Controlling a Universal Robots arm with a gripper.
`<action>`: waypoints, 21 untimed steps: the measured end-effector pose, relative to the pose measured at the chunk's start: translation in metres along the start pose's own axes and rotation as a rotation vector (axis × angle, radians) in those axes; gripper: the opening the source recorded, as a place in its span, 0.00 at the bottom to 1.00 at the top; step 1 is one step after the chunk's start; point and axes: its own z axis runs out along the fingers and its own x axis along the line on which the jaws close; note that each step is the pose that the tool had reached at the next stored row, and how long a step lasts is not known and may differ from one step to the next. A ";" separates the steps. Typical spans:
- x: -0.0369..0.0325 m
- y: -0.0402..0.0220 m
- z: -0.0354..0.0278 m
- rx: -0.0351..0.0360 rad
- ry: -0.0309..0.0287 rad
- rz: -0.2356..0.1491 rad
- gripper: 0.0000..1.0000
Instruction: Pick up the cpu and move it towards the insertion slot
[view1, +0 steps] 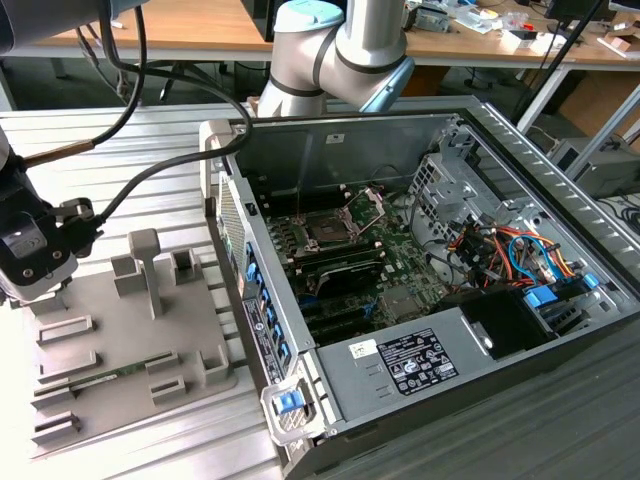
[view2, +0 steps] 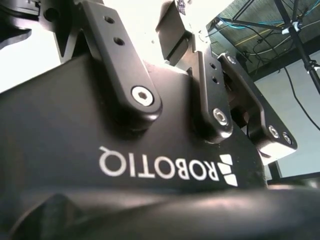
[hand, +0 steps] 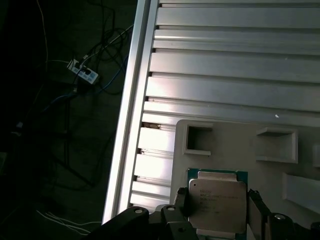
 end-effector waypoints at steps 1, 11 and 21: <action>0.0000 0.0000 -0.0002 -0.0006 -0.0001 0.000 0.55; 0.0000 0.0004 -0.0028 -0.0094 -0.0011 0.000 0.55; -0.0001 0.0008 -0.0052 -0.0196 -0.0023 0.000 0.55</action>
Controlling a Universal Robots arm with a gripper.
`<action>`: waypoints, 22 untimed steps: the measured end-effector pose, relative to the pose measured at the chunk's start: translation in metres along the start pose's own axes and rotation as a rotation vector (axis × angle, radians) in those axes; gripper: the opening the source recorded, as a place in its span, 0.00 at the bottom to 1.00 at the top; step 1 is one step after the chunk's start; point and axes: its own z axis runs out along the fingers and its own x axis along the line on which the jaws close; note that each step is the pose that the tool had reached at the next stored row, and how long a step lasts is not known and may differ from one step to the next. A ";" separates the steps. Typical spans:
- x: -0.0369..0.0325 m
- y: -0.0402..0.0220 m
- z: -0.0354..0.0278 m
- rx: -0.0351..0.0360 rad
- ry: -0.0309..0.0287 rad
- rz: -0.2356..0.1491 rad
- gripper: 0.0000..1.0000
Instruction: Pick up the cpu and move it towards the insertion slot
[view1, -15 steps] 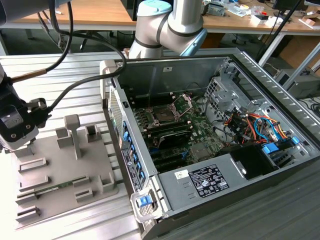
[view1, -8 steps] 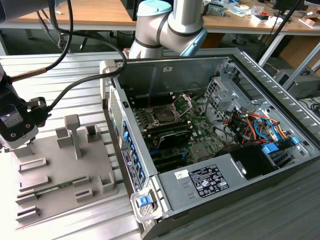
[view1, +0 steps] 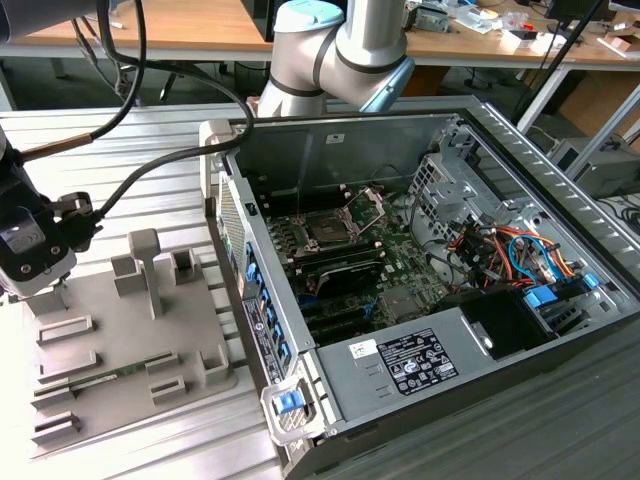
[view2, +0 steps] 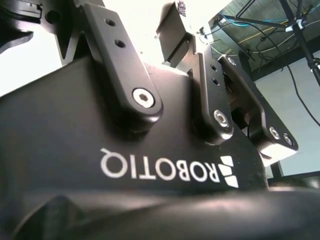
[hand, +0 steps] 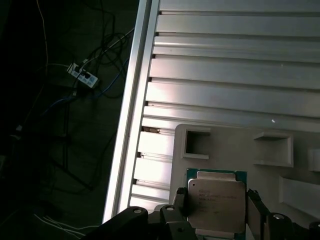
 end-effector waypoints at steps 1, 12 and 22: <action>0.0000 0.0000 -0.0003 -0.0008 -0.0001 0.000 0.55; -0.0001 0.0006 -0.0032 -0.0106 -0.0014 0.000 0.55; -0.0001 0.0010 -0.0056 -0.0177 -0.0023 0.000 0.55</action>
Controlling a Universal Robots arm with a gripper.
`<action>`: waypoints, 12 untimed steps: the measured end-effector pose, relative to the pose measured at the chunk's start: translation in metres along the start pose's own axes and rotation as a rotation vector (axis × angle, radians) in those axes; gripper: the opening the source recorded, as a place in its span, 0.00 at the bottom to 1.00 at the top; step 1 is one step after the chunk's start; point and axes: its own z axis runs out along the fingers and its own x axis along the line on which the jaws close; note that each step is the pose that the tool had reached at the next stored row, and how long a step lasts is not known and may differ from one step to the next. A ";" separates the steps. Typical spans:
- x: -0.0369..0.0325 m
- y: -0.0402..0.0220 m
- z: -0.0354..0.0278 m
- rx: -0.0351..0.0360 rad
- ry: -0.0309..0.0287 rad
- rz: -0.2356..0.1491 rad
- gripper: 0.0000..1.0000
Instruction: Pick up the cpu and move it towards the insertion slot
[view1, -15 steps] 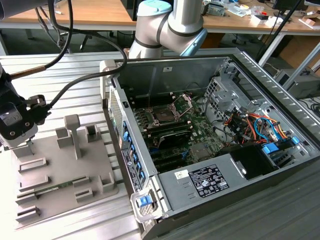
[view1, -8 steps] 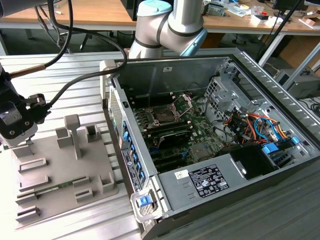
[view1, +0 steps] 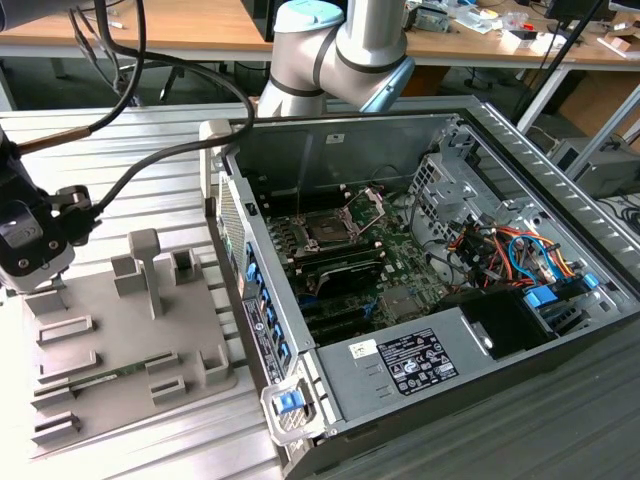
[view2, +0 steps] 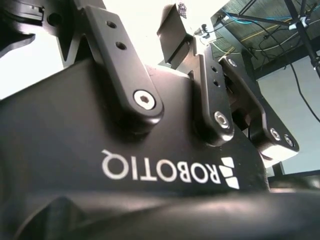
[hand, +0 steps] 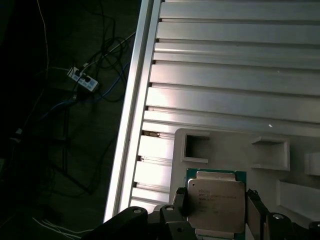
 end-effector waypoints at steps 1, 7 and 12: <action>0.0000 0.0000 -0.0002 -0.0006 -0.0001 0.000 0.55; -0.0001 0.0004 -0.0021 -0.0050 -0.0006 0.000 0.55; -0.0001 0.0007 -0.0034 -0.0084 -0.0011 0.000 0.55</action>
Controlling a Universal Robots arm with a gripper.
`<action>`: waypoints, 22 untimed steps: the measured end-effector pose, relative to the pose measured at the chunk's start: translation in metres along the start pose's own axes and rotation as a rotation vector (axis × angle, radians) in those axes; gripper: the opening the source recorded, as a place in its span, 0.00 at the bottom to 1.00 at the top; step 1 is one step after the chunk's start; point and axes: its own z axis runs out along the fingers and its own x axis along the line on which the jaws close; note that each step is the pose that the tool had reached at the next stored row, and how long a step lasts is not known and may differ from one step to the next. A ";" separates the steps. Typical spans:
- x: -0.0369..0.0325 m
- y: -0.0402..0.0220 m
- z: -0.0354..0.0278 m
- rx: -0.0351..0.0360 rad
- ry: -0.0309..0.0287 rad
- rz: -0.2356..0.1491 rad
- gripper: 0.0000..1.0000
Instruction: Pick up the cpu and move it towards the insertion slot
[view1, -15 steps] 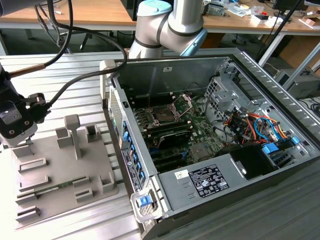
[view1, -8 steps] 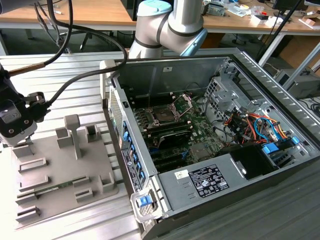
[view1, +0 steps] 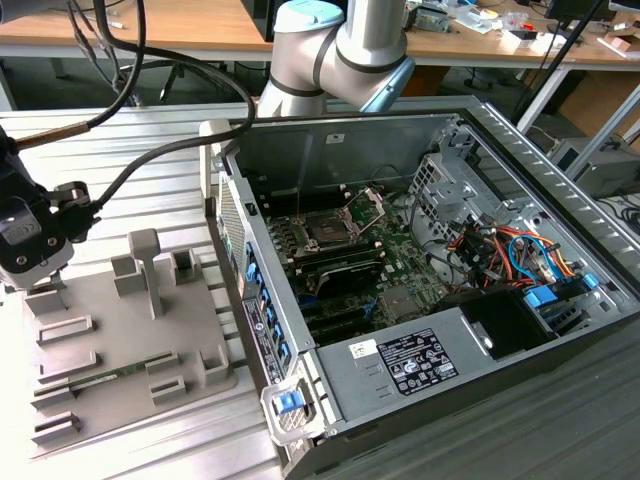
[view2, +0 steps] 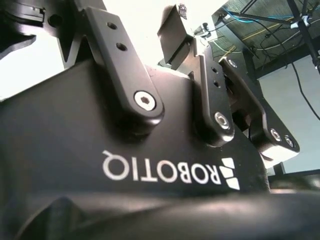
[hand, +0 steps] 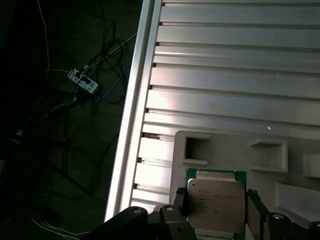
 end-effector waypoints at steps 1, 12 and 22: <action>0.0000 0.0000 -0.0002 -0.0008 -0.0001 0.000 0.55; -0.0001 0.0006 -0.0030 -0.0084 -0.0011 0.000 0.55; -0.0001 0.0010 -0.0051 -0.0168 -0.0021 0.000 0.55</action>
